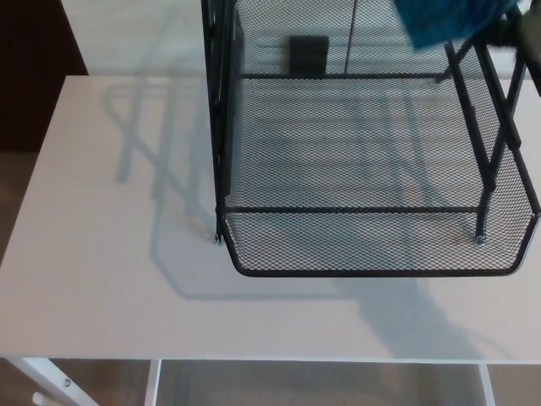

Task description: The robot walks towards a desk on which a file tray is kept in the middle and a cube is kept to its right. The robot lifts the cube using its right hand and places it on the file tray.

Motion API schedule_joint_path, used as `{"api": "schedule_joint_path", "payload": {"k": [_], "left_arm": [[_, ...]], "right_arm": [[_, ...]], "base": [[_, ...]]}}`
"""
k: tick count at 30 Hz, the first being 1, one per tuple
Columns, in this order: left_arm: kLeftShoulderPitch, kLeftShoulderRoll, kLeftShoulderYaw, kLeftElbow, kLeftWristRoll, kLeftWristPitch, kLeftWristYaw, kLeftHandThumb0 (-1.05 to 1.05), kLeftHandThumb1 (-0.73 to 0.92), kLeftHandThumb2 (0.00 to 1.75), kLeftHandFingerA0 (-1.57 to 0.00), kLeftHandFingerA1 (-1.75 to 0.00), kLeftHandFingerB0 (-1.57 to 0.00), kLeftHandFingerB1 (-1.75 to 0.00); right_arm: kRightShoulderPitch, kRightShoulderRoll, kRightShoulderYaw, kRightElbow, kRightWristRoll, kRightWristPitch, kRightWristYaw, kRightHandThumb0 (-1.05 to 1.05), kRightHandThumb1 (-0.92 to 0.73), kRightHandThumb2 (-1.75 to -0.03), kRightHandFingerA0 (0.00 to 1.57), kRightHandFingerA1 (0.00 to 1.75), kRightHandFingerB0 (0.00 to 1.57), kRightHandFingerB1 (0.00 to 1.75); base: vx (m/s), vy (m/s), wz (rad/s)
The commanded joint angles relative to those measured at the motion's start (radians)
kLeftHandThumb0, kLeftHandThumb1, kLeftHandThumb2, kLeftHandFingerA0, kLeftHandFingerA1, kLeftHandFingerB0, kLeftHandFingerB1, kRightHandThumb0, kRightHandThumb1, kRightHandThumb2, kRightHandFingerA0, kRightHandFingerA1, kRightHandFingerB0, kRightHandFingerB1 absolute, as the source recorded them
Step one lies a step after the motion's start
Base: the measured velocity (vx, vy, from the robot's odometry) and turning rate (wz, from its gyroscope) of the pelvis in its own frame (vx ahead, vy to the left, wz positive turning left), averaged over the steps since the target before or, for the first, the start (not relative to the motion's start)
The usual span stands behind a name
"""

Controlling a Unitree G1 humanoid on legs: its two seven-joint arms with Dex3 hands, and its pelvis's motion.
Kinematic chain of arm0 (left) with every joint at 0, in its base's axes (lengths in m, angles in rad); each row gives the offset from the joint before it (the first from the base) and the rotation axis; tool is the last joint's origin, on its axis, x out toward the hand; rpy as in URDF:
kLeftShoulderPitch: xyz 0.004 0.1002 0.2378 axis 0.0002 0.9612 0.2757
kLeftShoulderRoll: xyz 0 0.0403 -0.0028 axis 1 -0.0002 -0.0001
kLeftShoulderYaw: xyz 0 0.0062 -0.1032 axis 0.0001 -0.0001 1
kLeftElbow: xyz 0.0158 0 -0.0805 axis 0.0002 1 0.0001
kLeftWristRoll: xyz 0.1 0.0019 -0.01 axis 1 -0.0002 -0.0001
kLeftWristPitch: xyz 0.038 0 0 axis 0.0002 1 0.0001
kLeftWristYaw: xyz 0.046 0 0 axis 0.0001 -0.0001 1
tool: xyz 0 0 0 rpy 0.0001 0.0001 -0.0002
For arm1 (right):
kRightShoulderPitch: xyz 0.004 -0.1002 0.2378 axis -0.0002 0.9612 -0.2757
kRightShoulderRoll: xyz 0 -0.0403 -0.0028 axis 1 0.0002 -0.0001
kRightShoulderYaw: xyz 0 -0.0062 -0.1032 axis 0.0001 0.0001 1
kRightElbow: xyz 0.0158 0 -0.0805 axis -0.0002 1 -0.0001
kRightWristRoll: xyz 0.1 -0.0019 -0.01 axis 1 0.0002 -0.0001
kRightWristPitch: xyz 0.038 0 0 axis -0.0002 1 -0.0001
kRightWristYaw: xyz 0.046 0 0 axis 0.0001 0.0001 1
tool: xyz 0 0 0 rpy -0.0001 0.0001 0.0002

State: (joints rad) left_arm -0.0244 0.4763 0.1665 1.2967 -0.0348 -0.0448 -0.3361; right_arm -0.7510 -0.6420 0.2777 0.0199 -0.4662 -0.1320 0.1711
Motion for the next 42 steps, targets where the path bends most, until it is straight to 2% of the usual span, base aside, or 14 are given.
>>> {"api": "schedule_joint_path", "payload": {"k": [1,6,7,12,16,18,19,20,21,22,24,32,36,42], "left_arm": [[0.026,0.023,-0.004,0.000,0.019,-0.039,0.009,-0.53,0.30,1.09,-0.65,-0.90,-0.46,-0.79],[0.019,0.021,-0.015,0.009,0.032,-0.035,0.026,-0.49,0.32,1.07,-0.63,-0.88,-0.43,-0.77],[0.019,0.022,-0.013,0.007,0.029,-0.034,0.021,-0.49,0.31,1.08,-0.66,-0.90,-0.44,-0.79],[0.024,0.024,-0.013,-0.001,0.026,-0.040,0.012,-0.53,0.30,1.07,-0.63,-0.88,-0.43,-0.78],[0.014,0.026,-0.016,-0.001,0.029,-0.037,0.019,-0.53,0.31,1.08,-0.64,-0.89,-0.44,-0.78],[0.012,0.023,-0.016,0.001,0.029,-0.037,0.028,-0.49,0.32,1.08,-0.66,-0.89,-0.50,-0.79],[0.012,0.023,-0.014,0.002,0.027,-0.038,0.025,-0.50,0.32,1.08,-0.65,-0.89,-0.47,-0.79],[0.012,0.022,-0.012,-0.001,0.025,-0.036,0.027,-0.49,0.31,1.09,-0.66,-0.90,-0.46,-0.79],[0.012,0.022,-0.012,-0.001,0.025,-0.036,0.027,-0.49,0.31,1.09,-0.66,-0.90,-0.46,-0.79],[0.015,0.023,-0.017,0.000,0.033,-0.048,0.029,-0.51,0.31,1.08,-0.66,-0.90,-0.46,-0.79],[0.013,0.022,-0.014,0.003,0.031,-0.040,0.027,-0.51,0.31,1.07,-0.65,-0.89,-0.44,-0.78],[0.026,0.030,-0.013,-0.001,0.036,-0.049,0.018,-0.54,0.30,1.07,-0.62,-0.87,-0.46,-0.78],[0.027,0.033,-0.007,-0.003,0.030,-0.045,0.006,-0.50,0.32,1.08,-0.62,-0.88,-0.44,-0.78],[0.026,0.025,-0.011,0.004,0.037,-0.035,0.021,-0.49,0.32,1.07,-0.61,-0.87,-0.41,-0.76]], "right_arm": [[0.036,0.001,0.181,0.110,-0.016,-0.003,0.322,-0.20,-0.65,-0.69,0.95,1.49,0.89,0.61],[0.000,0.026,0.198,0.150,0.004,-0.015,0.321,-0.21,-0.65,-0.69,0.92,1.50,0.88,0.61],[0.000,0.026,0.208,0.136,-0.003,-0.001,0.335,-0.22,-0.67,-0.67,0.99,1.25,0.88,0.60],[0.022,0.029,0.240,0.112,-0.018,-0.006,0.346,-0.24,-0.65,-0.65,1.04,1.32,0.88,0.57],[0.025,0.024,0.288,0.082,-0.077,0.053,0.404,-0.30,-0.71,-0.64,0.93,1.35,0.78,0.50],[0.031,0.014,0.300,0.075,-0.087,0.037,0.418,-0.40,-0.67,-0.60,0.45,0.63,0.32,0.34],[0.023,0.011,0.311,0.071,-0.097,0.057,0.451,-0.46,-0.66,-0.60,0.14,0.46,0.12,0.31],[0.011,0.006,0.326,0.061,-0.128,0.077,0.481,-0.58,-0.55,-0.76,0.01,0.23,0.07,0.22],[0.010,0.005,0.326,0.060,-0.132,0.079,0.484,-0.58,-0.55,-0.76,0.01,0.23,0.07,0.22],[0.007,0.006,0.320,0.057,-0.130,0.088,0.487,-0.66,-0.38,-0.76,0.00,0.26,0.00,0.13],[0.006,0.007,0.295,0.050,-0.122,0.101,0.474,-0.80,-0.39,-0.71,0.00,0.17,0.02,0.00],[-0.039,0.005,0.163,0.012,-0.084,0.099,0.458,-0.87,-0.52,-0.80,0.00,0.19,0.00,0.00],[-0.048,0.001,0.083,-0.049,-0.042,0.145,0.509,-0.77,-0.46,-0.84,0.00,0.25,0.00,0.12],[-0.012,-0.157,-0.173,-0.240,0.090,0.195,0.610,-0.84,-0.49,-0.79,0.00,0.14,0.00,0.00]], "base": [[0.00,0.000,0.00],[0.00,0.000,0.00],[0.00,0.000,0.00],[0.00,0.000,0.00],[0.00,0.000,0.00],[0.00,0.000,0.00],[0.00,0.000,0.00],[0.00,0.000,0.00],[0.00,0.000,0.00],[0.00,0.000,0.00],[0.00,0.000,0.00],[0.00,0.000,0.00],[0.00,0.000,0.00],[0.00,0.000,0.00]]}}
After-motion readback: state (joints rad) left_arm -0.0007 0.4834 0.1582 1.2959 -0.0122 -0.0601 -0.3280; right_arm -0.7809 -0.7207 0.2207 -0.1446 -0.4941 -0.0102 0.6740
